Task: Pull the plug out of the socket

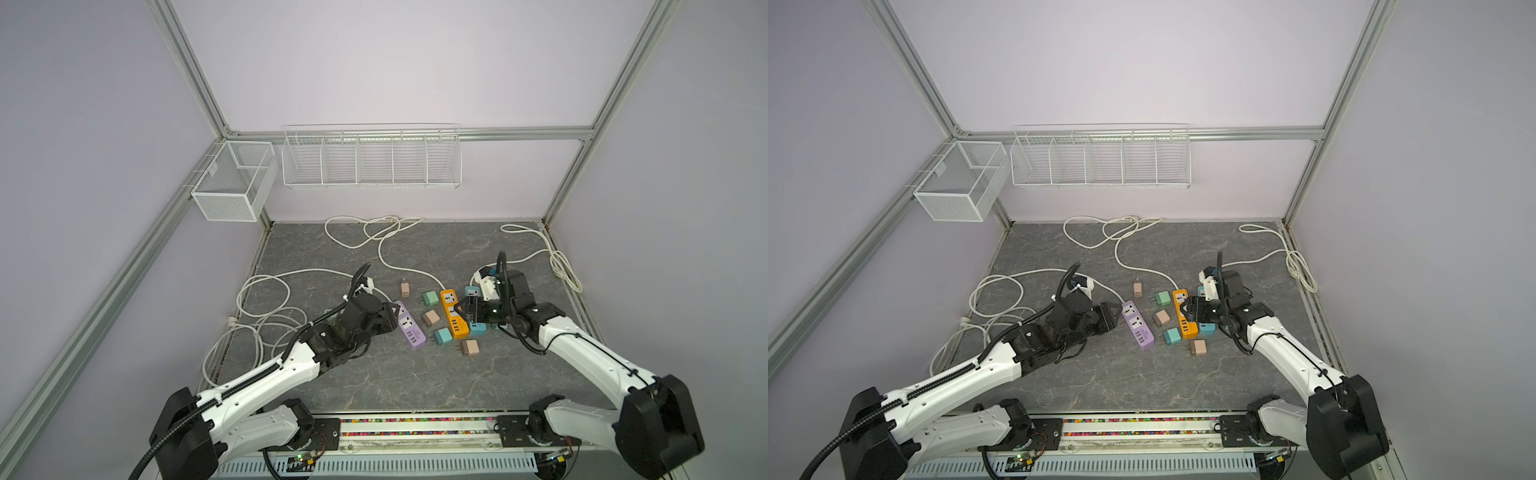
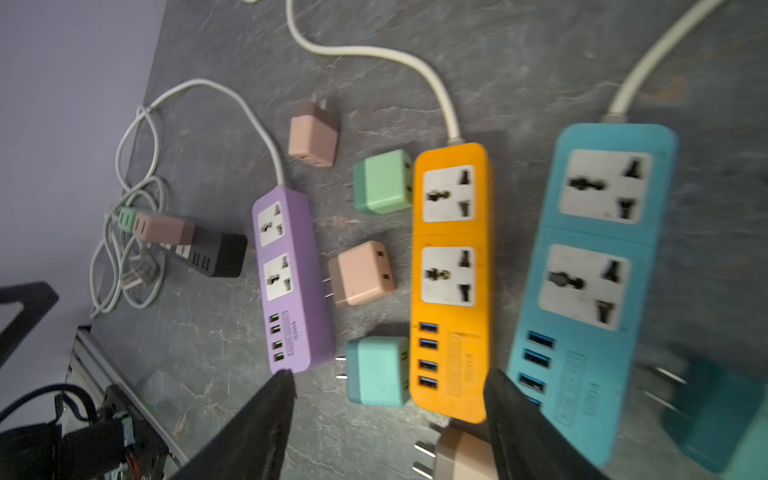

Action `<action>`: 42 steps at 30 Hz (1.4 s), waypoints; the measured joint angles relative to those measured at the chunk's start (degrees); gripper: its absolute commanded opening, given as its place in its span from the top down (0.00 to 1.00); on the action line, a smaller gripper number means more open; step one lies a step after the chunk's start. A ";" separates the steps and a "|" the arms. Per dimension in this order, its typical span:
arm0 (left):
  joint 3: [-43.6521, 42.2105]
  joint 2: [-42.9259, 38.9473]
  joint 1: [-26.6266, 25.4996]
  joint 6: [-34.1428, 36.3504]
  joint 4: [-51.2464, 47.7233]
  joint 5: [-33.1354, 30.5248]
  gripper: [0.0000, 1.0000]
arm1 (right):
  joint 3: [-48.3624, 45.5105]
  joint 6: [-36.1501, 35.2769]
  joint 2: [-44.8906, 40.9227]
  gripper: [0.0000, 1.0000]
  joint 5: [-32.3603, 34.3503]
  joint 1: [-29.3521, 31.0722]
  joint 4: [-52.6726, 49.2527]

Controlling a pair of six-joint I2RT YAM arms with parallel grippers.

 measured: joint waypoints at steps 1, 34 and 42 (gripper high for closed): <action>-0.55 -1.20 0.85 0.09 -0.85 -0.13 0.45 | 0.74 -0.63 1.22 0.24 0.35 1.97 0.17; -10.49 -22.73 7.93 -6.01 -22.75 -8.41 0.34 | 37.68 -22.56 46.14 0.20 10.47 30.23 2.12; -10.86 -23.28 8.00 -6.95 -24.20 -9.33 0.34 | 43.28 -25.81 51.01 0.20 10.25 30.95 0.22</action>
